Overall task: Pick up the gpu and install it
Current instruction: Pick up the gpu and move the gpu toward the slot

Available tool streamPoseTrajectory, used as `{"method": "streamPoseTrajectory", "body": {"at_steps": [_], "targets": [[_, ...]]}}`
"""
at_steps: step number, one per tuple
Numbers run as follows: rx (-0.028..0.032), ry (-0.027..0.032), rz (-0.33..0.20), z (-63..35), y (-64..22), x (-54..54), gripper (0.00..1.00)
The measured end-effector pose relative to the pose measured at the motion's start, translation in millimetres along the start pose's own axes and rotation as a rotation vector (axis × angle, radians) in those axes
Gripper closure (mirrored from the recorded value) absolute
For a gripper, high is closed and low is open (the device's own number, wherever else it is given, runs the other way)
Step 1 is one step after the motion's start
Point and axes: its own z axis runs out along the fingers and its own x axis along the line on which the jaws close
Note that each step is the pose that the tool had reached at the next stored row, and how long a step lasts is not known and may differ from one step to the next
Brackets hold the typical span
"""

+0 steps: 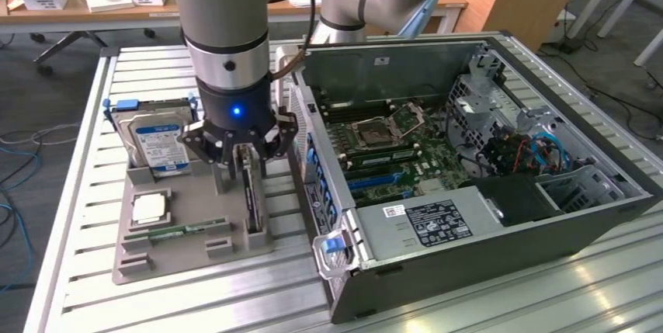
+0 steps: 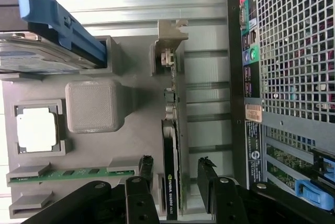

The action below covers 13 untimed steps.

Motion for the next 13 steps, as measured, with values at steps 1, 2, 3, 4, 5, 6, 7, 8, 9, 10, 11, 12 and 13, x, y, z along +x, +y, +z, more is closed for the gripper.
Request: {"method": "streamPoseTrajectory", "body": {"at_steps": [1,2,3,4,5,6,7,8,9,10,11,12,13], "targets": [[-0.0001,-0.0002,0.000,1.4,-0.1,0.0,0.53],[-0.0001,-0.0002,0.000,2.6,-0.1,0.1,0.53],[-0.0001,-0.0002,0.000,3.5,-0.1,0.1,0.53],[0.0000,-0.0001,0.000,4.2,-0.2,0.1,0.53],[0.0000,-0.0001,0.000,4.7,-0.2,0.1,0.53],[0.0000,-0.0001,0.000,5.2,-0.2,0.1,0.53],[-0.0001,-0.0002,0.000,5.7,-0.2,0.1,0.53],[0.0000,-0.0001,0.000,6.2,-0.3,0.2,0.53],[0.0000,-0.0001,0.000,6.7,-0.3,0.2,0.53],[0.0000,-0.0001,0.000,7.3,-0.3,0.2,0.53],[0.0000,-0.0001,0.000,8.0,-0.3,0.2,0.53],[0.0000,-0.0001,0.000,9.2,-0.4,0.2,0.53],[0.0000,-0.0001,0.000,10.7,-0.4,0.3,0.53]]}}
